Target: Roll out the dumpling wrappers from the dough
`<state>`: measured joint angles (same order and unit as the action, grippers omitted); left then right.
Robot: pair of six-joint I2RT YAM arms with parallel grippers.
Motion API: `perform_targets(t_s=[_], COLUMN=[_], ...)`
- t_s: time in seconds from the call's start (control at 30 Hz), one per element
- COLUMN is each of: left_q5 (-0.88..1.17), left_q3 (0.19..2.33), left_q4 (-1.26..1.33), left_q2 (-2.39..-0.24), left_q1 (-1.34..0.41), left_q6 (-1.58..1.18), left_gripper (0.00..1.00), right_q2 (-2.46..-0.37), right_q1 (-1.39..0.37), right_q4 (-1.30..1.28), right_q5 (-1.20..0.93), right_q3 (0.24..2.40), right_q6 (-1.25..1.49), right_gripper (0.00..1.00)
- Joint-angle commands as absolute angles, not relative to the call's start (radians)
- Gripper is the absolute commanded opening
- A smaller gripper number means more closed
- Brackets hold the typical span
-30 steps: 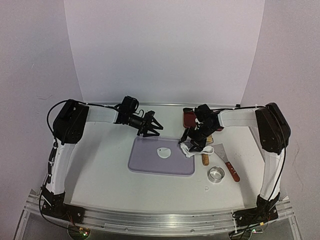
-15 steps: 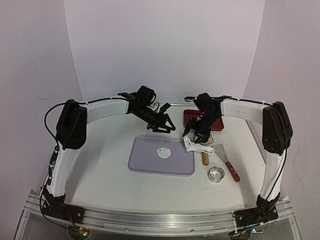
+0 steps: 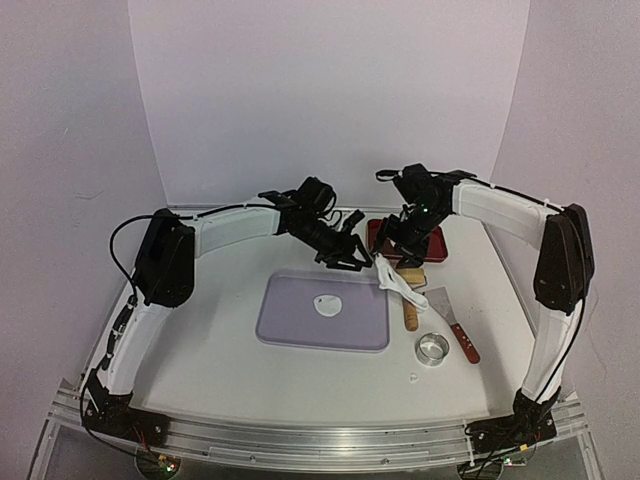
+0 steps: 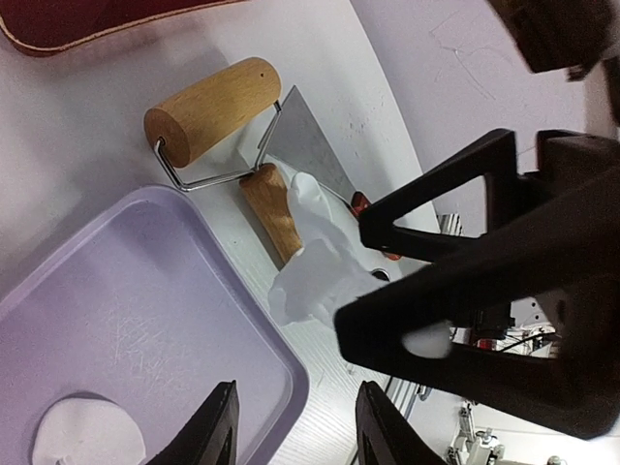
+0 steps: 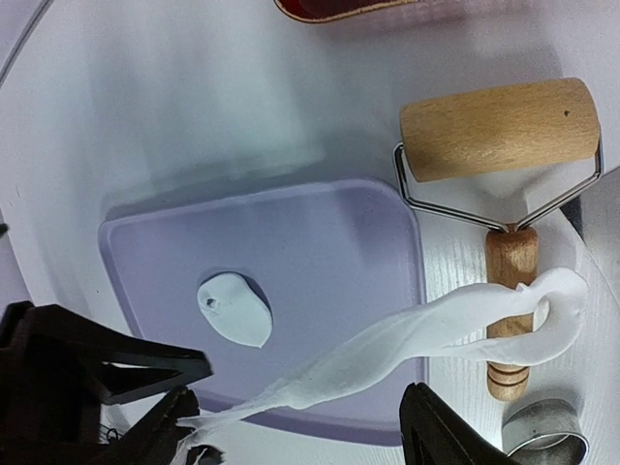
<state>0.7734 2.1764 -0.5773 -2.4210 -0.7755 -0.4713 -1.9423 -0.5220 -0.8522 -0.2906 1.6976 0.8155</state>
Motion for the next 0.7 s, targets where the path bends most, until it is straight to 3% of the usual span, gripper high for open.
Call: perform_targets(t_s=[0.0, 0.4, 0.67], left_q5=[0.700, 0.572, 0.532], left_q3=[2.235, 2.192, 1.907], left_q4=[-0.533, -0.535, -0.526], left_q2=[-2.424, -2.361, -2.157], left_q1=[-0.795, -0.790, -0.709], left_q6=[-0.464, -0.394, -0.386], left_gripper=[0.41, 0.39, 0.39], right_q2=[-1.895, -1.963, -1.864], right_q1=[-0.525, -0.525, -0.526], right_q4=[-0.876, -0.934, -1.150], right_q5=[-0.266, -0.236, -0.018], right_q3=[1.792, 1.952, 1.792], right_q6=[0.848, 0.855, 0.742], right_gripper=[0.72, 0.71, 0.71])
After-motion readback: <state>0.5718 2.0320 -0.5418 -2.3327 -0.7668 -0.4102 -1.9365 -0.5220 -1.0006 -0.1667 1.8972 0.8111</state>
